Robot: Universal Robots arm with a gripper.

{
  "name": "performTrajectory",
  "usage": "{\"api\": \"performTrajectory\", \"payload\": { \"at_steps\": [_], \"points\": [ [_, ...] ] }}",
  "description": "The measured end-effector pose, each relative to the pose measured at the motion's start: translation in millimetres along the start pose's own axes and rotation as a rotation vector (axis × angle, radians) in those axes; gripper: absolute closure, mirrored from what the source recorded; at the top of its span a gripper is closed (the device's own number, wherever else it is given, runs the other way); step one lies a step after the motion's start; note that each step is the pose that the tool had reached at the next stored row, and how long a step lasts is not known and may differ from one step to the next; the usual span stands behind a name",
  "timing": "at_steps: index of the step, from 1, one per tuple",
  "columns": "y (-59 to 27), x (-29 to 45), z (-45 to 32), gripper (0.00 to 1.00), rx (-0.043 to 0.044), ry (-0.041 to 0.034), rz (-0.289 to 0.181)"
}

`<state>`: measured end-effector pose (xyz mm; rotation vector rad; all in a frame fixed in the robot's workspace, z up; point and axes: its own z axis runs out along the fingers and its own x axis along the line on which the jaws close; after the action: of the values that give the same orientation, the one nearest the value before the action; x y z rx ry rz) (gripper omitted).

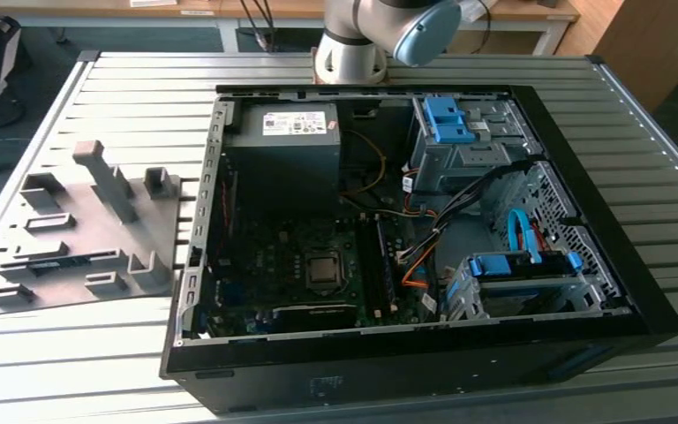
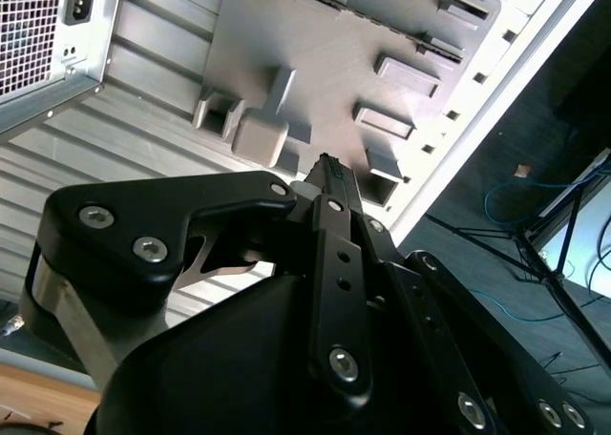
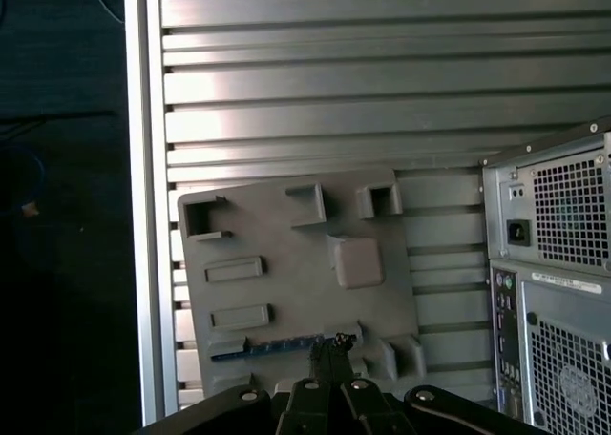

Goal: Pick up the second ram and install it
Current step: 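Reach for the second ram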

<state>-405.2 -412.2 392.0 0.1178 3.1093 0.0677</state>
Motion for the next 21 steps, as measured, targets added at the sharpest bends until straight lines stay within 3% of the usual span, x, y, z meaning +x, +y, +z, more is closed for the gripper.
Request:
{"api": "performTrajectory", "payload": {
  "at_steps": [11, 21],
  "points": [
    [-8.1, 13.8, 0.6, 0.90, 0.0000, 0.0000, 0.000],
    [-12.8, 34.3, 2.0, 0.90, -0.0001, -0.0001, 0.000]
  ]
}}
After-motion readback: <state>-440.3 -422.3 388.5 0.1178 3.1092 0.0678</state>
